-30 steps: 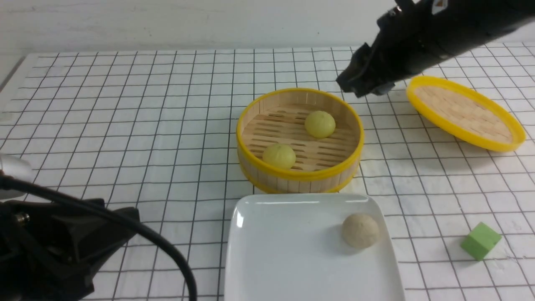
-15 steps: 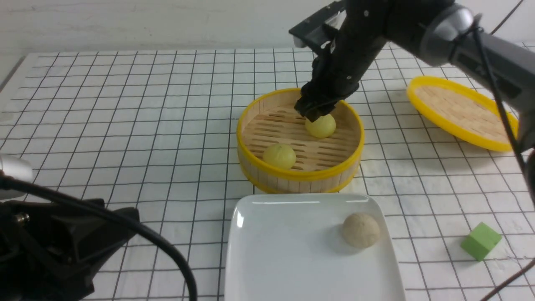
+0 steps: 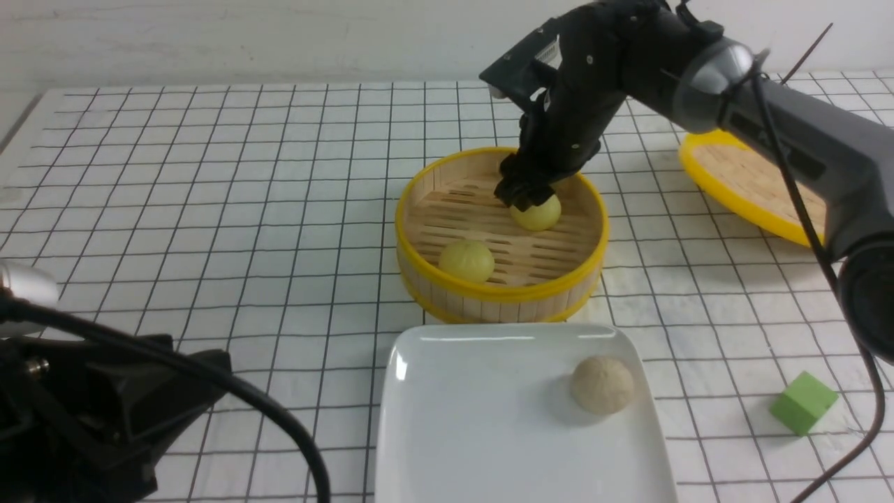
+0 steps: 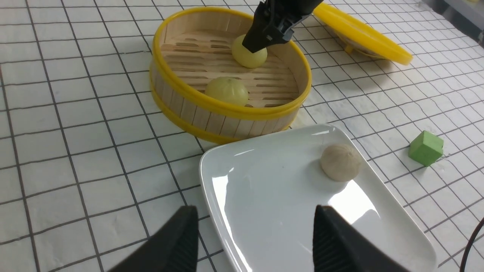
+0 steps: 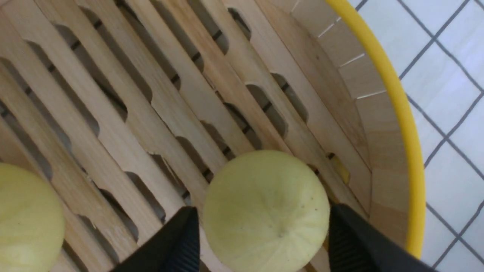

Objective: Put the steamed buns into the plate on the white-black tablecloth.
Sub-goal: 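Reach toward a bun in the bamboo steamer with the right gripper, then move the steamed bun from the bamboo steamer onto the white plate with the right gripper, then reach into the bamboo steamer and grasp a bun with the left gripper, then carry the bun from the bamboo steamer to the plate with the left gripper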

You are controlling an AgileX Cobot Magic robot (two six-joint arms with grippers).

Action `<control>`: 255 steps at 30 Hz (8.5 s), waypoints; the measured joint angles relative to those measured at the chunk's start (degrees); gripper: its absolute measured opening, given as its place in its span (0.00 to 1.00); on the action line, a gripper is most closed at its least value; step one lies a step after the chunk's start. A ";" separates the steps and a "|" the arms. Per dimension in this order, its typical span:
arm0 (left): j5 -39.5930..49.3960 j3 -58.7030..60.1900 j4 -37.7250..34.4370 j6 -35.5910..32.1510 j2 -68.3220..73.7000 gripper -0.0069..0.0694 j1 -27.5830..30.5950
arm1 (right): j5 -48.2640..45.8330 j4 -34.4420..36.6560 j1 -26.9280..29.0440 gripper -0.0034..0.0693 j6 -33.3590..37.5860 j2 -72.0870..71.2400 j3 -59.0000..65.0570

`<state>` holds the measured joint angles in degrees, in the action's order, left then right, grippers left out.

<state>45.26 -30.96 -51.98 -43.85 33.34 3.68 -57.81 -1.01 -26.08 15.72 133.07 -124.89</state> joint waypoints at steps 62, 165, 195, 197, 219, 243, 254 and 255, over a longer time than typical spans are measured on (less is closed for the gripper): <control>-1.49 0.00 3.86 0.00 0.00 0.64 0.00 | 19.06 21.28 -8.56 0.08 13.15 -25.88 52.74; -2.42 -64.61 48.97 28.18 82.79 0.63 -36.02 | -6.34 -0.37 -8.56 0.75 -9.03 -97.20 69.39; 3.00 -64.78 47.97 29.63 70.88 0.12 -36.02 | -6.50 -0.32 -8.56 0.70 -9.03 -97.20 69.39; 6.24 -64.78 47.76 29.90 65.96 0.12 -36.02 | -6.50 -0.32 -8.56 0.70 -9.03 -97.20 69.39; 9.83 -39.19 27.54 18.31 61.35 0.12 -35.93 | -6.50 -0.16 -8.56 0.70 -9.03 -97.20 69.39; -8.13 -33.25 40.04 20.11 66.66 0.13 -35.93 | -6.82 0.03 -8.56 0.70 -9.03 -97.20 69.39; -8.18 -33.25 41.63 22.17 66.66 0.15 -35.93 | -6.90 0.07 -8.56 0.70 -9.03 -97.20 69.39; -8.18 -33.25 41.63 22.17 66.66 0.16 -35.93 | -6.90 0.07 -8.56 0.70 -9.03 -97.20 69.39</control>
<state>37.08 -64.21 -10.35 -21.67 100.00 -32.24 -64.71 -0.94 -34.64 6.70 35.87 -55.50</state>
